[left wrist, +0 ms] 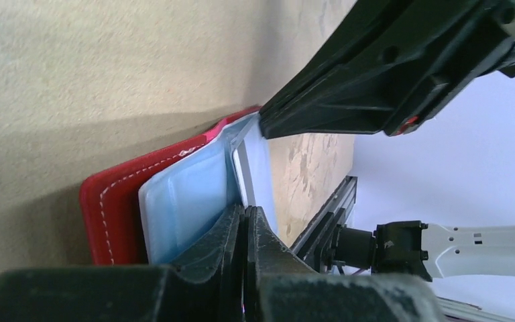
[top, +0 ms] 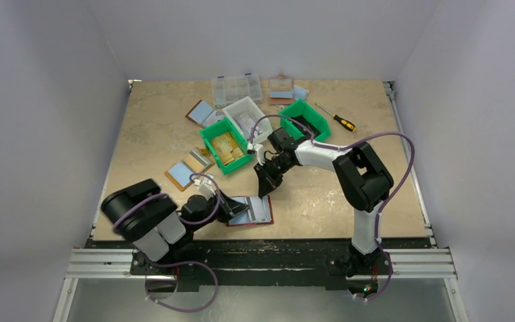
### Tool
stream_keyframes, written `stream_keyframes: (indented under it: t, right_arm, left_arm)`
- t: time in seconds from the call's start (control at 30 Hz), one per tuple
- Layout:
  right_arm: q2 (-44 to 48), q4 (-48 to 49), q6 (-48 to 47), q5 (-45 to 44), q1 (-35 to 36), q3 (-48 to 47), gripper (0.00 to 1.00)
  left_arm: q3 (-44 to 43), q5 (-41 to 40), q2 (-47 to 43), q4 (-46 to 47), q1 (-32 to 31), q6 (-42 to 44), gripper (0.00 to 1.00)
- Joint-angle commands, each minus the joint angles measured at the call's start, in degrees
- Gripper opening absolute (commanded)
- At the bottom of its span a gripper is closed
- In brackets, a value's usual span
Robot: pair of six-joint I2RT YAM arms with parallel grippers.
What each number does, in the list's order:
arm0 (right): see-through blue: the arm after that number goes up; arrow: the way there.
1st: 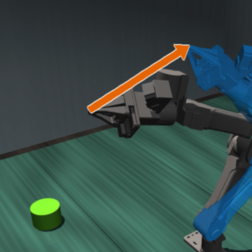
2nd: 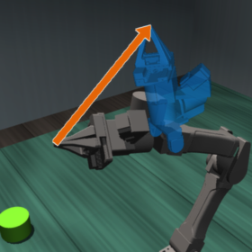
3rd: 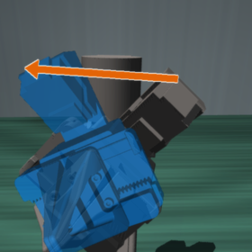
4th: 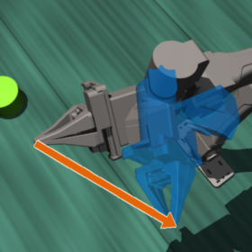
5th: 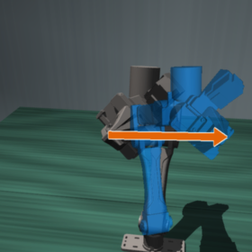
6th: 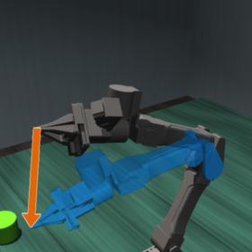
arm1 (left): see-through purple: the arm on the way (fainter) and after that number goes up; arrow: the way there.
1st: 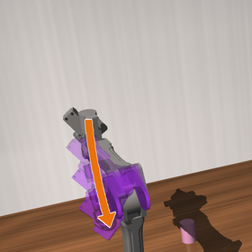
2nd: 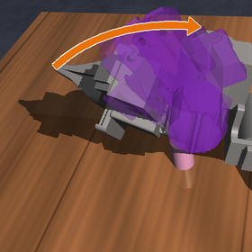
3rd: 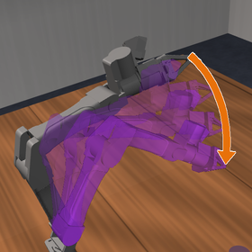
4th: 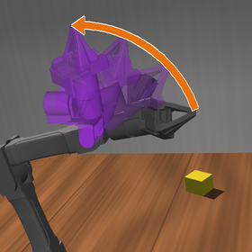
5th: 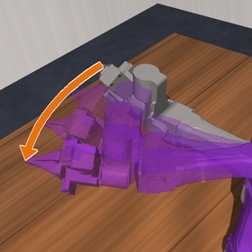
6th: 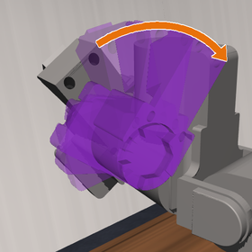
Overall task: Take the credit cards out of the card holder
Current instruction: Remove the credit card from the card holder.
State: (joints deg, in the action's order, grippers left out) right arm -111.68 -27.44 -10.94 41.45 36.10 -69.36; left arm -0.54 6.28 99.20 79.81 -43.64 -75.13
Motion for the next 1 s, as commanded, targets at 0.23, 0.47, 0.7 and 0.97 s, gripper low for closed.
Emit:
stream_keyframes:
  t: [0.23,0.47,0.7,0.97]
  right_arm:
    - [-0.73,-1.78,-1.54,-4.43,1.78,0.54,0.00]
    - [-0.44,-1.74,-1.79,-5.36,1.77,0.54,0.00]
    - [0.85,-1.91,-3.62,-9.16,1.67,0.28,0.00]
    - [2.26,-3.15,-6.92,-9.78,1.61,-0.16,0.00]
  left_arm:
    - [-0.42,-11.01,-53.79,-69.63,0.29,10.27,0.00]
    - [0.46,-7.56,-53.01,-69.09,0.43,11.10,0.00]
    - [-5.12,-12.09,-57.59,-80.62,0.44,15.61,0.00]
    - [-6.85,-14.68,-65.31,-86.48,0.48,17.34,0.00]
